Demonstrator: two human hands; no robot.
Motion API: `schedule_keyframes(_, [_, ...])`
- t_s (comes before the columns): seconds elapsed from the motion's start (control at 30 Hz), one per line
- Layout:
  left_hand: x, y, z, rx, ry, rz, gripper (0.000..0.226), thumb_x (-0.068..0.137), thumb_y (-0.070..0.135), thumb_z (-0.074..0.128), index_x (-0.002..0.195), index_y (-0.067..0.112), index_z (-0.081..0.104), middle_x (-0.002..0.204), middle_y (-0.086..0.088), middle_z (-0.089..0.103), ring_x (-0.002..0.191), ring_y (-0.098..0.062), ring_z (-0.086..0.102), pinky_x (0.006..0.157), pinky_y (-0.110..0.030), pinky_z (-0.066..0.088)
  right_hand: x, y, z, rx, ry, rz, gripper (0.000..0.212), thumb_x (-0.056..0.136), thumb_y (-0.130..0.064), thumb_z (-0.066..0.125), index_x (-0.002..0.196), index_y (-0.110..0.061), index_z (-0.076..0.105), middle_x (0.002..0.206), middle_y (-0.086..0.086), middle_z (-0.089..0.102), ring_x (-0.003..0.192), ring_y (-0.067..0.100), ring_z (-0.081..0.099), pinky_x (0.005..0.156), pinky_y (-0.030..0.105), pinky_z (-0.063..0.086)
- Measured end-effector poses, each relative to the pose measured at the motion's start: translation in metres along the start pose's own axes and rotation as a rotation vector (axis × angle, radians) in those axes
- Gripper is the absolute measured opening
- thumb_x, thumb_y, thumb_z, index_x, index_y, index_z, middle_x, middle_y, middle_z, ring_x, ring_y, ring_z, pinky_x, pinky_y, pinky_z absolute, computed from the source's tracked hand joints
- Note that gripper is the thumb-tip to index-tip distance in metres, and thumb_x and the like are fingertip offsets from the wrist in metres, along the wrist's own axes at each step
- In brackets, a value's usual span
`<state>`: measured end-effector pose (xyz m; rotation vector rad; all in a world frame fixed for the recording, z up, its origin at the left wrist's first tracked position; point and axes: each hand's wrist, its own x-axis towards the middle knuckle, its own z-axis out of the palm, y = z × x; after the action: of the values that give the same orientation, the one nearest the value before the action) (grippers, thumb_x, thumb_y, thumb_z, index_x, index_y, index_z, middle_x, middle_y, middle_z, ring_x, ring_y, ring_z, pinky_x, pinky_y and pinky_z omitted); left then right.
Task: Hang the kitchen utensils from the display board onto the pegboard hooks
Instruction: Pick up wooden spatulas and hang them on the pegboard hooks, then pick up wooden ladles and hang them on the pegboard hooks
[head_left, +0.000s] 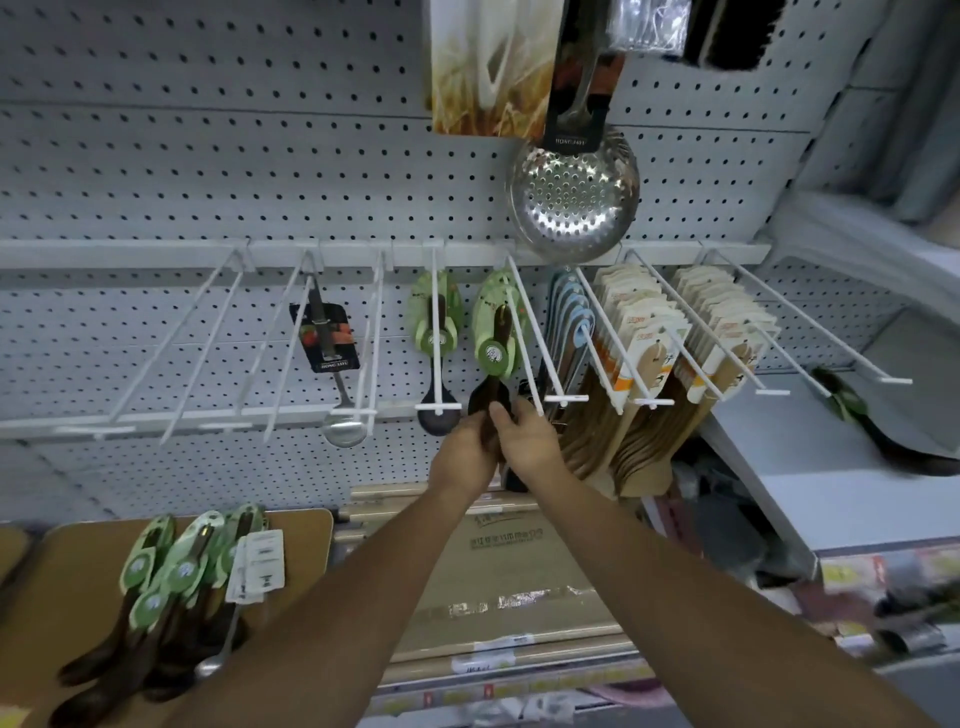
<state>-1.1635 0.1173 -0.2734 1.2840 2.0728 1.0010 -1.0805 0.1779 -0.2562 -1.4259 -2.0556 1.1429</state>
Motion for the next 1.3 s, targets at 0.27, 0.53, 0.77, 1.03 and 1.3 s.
schedule_keyframes(0.27, [-0.074, -0.078, -0.074, 0.684, -0.003, -0.039, 0.074, 0.094, 0.068, 0.03, 0.138, 0.012, 0.049, 0.139, -0.009, 0.055, 0.126, -0.025, 0.051, 0.1, -0.039, 0.045, -0.039, 0.014, -0.004, -0.765, -0.193, -0.397, 0.073, 0.095, -0.066, 0.043, 0.147, -0.015, 0.043, 0.149, 0.009, 0.049, 0.137, 0.026, 0.044, 0.11, 0.037, 0.035])
schedule_keyframes(0.53, [-0.197, -0.11, -0.14, 0.808, 0.115, -0.198, 0.1, 0.078, 0.083, 0.008, 0.135, 0.015, 0.052, 0.136, -0.008, 0.058, 0.124, -0.026, 0.053, 0.104, -0.038, 0.043, -0.1, -0.023, 0.039, -0.826, -0.368, -0.654, 0.077, 0.094, -0.068, 0.04, 0.153, -0.018, 0.032, 0.156, 0.008, 0.039, 0.141, 0.027, 0.038, 0.112, 0.038, 0.031])
schedule_keyframes(0.77, [-0.298, -0.13, -0.161, 0.834, 0.103, -0.375, 0.074, 0.089, 0.074, 0.032, 0.133, 0.017, 0.052, 0.133, -0.01, 0.057, 0.122, -0.028, 0.051, 0.1, -0.039, 0.04, -0.179, -0.049, 0.104, -0.788, -0.491, -0.826, 0.075, 0.092, -0.067, 0.046, 0.148, -0.018, 0.039, 0.152, 0.007, 0.045, 0.139, 0.027, 0.04, 0.115, 0.04, 0.029])
schedule_keyframes(1.03, [-0.377, -0.173, -0.211, 0.773, 0.115, -0.487, 0.07, 0.087, 0.077, 0.03, 0.122, 0.023, 0.056, 0.118, -0.006, 0.064, 0.105, -0.026, 0.06, 0.086, -0.039, 0.051, -0.246, -0.084, 0.18, -0.818, -0.546, -0.942, 0.073, 0.093, -0.068, 0.044, 0.148, -0.019, 0.039, 0.149, 0.007, 0.048, 0.135, 0.028, 0.044, 0.109, 0.04, 0.036])
schedule_keyframes(1.3, [-0.419, -0.262, -0.275, 0.722, 0.09, -0.48, 0.083, 0.08, 0.083, 0.02, 0.125, 0.021, 0.053, 0.12, -0.007, 0.063, 0.11, -0.026, 0.058, 0.089, -0.041, 0.051, -0.292, -0.12, 0.272, -0.84, -0.597, -0.834, 0.068, 0.094, -0.066, 0.044, 0.141, -0.017, 0.045, 0.139, 0.008, 0.055, 0.128, 0.027, 0.051, 0.105, 0.04, 0.041])
